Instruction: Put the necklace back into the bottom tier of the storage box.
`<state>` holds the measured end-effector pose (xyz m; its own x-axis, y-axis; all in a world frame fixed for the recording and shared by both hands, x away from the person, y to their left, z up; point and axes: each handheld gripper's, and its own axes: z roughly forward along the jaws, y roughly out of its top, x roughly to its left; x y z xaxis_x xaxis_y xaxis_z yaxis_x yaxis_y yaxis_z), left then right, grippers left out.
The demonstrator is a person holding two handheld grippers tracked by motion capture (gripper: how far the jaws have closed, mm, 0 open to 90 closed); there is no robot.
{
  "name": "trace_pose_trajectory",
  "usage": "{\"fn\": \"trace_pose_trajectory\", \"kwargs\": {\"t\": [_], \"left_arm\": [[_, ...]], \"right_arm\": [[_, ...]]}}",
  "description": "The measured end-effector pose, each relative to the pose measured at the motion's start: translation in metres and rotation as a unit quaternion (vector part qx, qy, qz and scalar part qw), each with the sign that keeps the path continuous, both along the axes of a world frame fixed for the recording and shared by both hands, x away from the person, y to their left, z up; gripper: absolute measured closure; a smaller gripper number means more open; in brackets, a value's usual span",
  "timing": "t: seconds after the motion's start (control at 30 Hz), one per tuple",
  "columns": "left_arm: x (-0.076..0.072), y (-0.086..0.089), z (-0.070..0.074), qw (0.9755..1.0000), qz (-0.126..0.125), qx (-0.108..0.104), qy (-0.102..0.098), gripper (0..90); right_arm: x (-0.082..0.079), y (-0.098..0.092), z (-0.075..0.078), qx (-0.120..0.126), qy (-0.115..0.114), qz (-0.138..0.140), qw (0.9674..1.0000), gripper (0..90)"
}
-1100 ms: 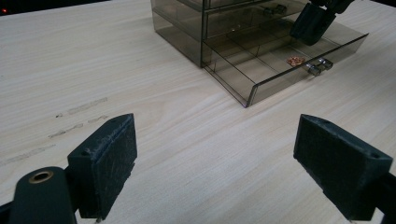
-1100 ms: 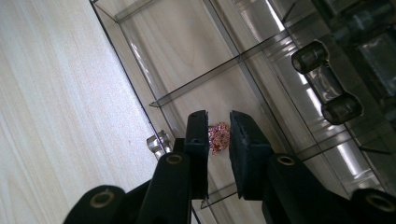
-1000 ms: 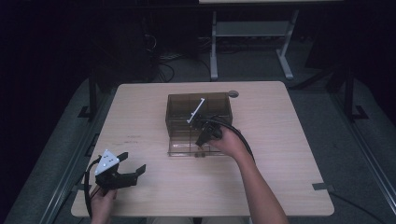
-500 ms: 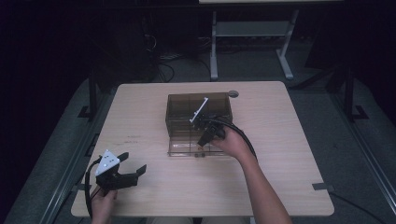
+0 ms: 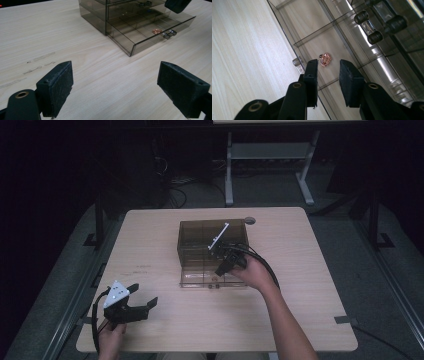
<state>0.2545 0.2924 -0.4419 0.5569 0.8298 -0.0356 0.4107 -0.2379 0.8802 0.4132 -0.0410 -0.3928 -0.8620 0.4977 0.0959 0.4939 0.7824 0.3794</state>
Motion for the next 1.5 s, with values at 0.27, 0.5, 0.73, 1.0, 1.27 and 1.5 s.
{"fn": "trace_pose_trajectory", "kwargs": {"t": [0.27,0.5,0.73,1.0,1.27,1.5], "left_arm": [[0.000,-0.001,0.000,1.0000,-0.002,0.001,-0.002,13.0],[0.000,-0.001,0.000,1.0000,-0.001,0.001,-0.002,13.0],[-0.001,-0.002,-0.001,1.0000,-0.004,0.005,-0.002,13.0],[-0.001,-0.002,-0.001,1.0000,-0.003,0.006,-0.002,13.0],[-0.002,-0.002,-0.001,1.0000,-0.002,0.005,-0.002,13.0],[-0.001,-0.001,-0.001,1.0000,-0.002,0.006,-0.004,13.0]], "right_arm": [[-0.006,-0.007,0.005,0.002,-0.006,-0.001,1.0000,66.2],[-0.012,-0.012,0.005,0.003,-0.005,0.000,1.0000,63.4],[-0.017,-0.018,0.005,0.008,-0.007,-0.002,0.9999,61.9],[-0.025,-0.027,0.002,0.016,-0.007,-0.002,0.9998,58.4],[-0.034,-0.040,0.000,0.031,-0.010,-0.008,0.9994,56.4],[-0.042,-0.051,-0.002,0.044,-0.012,-0.012,0.9989,54.6]]}}
